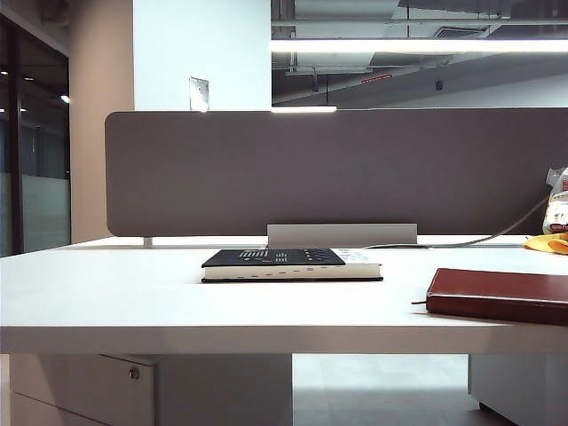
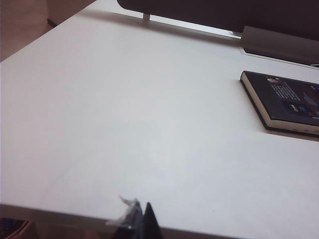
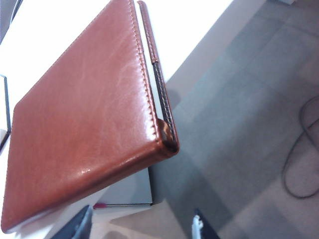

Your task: Pick up the red book and place it on top of the black book.

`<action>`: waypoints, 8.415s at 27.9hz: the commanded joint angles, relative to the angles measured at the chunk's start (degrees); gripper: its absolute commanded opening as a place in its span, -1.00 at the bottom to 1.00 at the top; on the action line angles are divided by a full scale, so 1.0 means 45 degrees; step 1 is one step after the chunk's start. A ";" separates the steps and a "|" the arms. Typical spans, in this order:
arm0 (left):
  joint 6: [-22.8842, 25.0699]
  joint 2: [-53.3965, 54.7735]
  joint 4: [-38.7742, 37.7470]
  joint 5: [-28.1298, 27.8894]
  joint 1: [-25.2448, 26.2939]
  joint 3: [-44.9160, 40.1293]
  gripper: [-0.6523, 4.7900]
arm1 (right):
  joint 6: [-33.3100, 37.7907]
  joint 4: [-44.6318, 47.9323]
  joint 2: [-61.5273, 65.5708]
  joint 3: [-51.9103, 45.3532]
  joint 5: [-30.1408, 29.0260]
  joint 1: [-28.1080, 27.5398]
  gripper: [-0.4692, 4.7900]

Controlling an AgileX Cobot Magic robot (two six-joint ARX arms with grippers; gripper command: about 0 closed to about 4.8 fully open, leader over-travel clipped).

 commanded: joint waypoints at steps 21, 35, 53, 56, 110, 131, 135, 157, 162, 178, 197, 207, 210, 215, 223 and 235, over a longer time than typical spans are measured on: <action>-0.0272 0.0005 -0.0219 0.0083 -0.0019 -0.0029 -0.78 | 0.4692 0.0403 0.0024 -0.0034 -0.0296 0.0010 0.18; -0.0277 0.0005 -0.0219 0.0083 -0.0019 -0.0029 -0.78 | 0.4949 0.1384 0.0029 -0.0034 -0.0942 0.0019 0.19; -0.0277 0.0005 -0.0223 0.0078 -0.0019 -0.0029 -0.78 | 0.3643 0.1413 0.0024 0.0379 -0.2297 0.0029 0.19; -0.0277 0.0005 -0.0223 0.0078 -0.0019 -0.0029 -0.78 | 0.3186 0.1379 0.0039 0.0835 -0.2191 0.0034 0.17; -0.0267 0.0005 -0.0223 0.0073 -0.0019 -0.0029 -0.78 | 0.2798 0.0651 0.4303 0.1443 -0.1447 -0.0267 0.45; -0.0238 0.0005 -0.0223 0.0078 -0.0019 -0.0029 -0.78 | 0.3288 0.2521 0.4337 0.1069 -0.0665 -0.0627 0.44; -0.0272 0.0005 -0.0223 0.0078 -0.0019 -0.0029 -0.78 | 0.3376 0.3317 0.5401 0.1069 -0.0962 -0.0617 0.44; -0.0267 0.0005 -0.0185 0.0408 -0.0019 -0.0024 -0.78 | 0.3793 0.7567 0.9063 0.1103 -0.1326 -0.0636 0.10; -0.0267 0.0005 -0.0185 0.0408 -0.0019 -0.0024 -0.78 | 0.3793 0.7543 0.9073 0.1103 -0.1146 -0.0636 0.09; -0.0272 0.0005 -0.0185 0.0408 -0.0019 -0.0024 -0.78 | 0.3784 0.7694 0.9073 0.1103 -0.1253 -0.0627 -0.63; -0.0277 0.0005 -0.0185 0.0413 -0.0019 -0.0024 -0.78 | 0.3784 1.0049 0.9068 0.1117 -0.2671 -0.0617 -0.83; -0.0282 0.0005 -0.0185 0.0418 -0.0019 -0.0024 -0.78 | 0.3789 1.0967 0.9068 0.1122 -0.3288 -0.0612 -0.83; -0.0282 0.0005 -0.0185 0.0418 -0.0019 -0.0024 -0.78 | 0.3793 1.1672 0.9068 0.1122 -0.3706 -0.0612 -0.83; -0.0282 0.0005 -0.0185 0.0413 -0.0019 -0.0024 -0.78 | 0.3793 1.3012 0.9068 0.1122 -0.4415 -0.0612 -0.83; -0.0282 0.0000 -0.0185 0.0418 -0.0019 -0.0024 -0.78 | 0.3789 1.3682 0.9068 0.1122 -0.4925 -0.0607 -0.83; -0.0350 0.0000 -0.0175 0.0656 -0.0019 -0.0024 -0.78 | 0.3798 1.3974 0.9073 0.1127 -0.4925 -0.0602 -0.83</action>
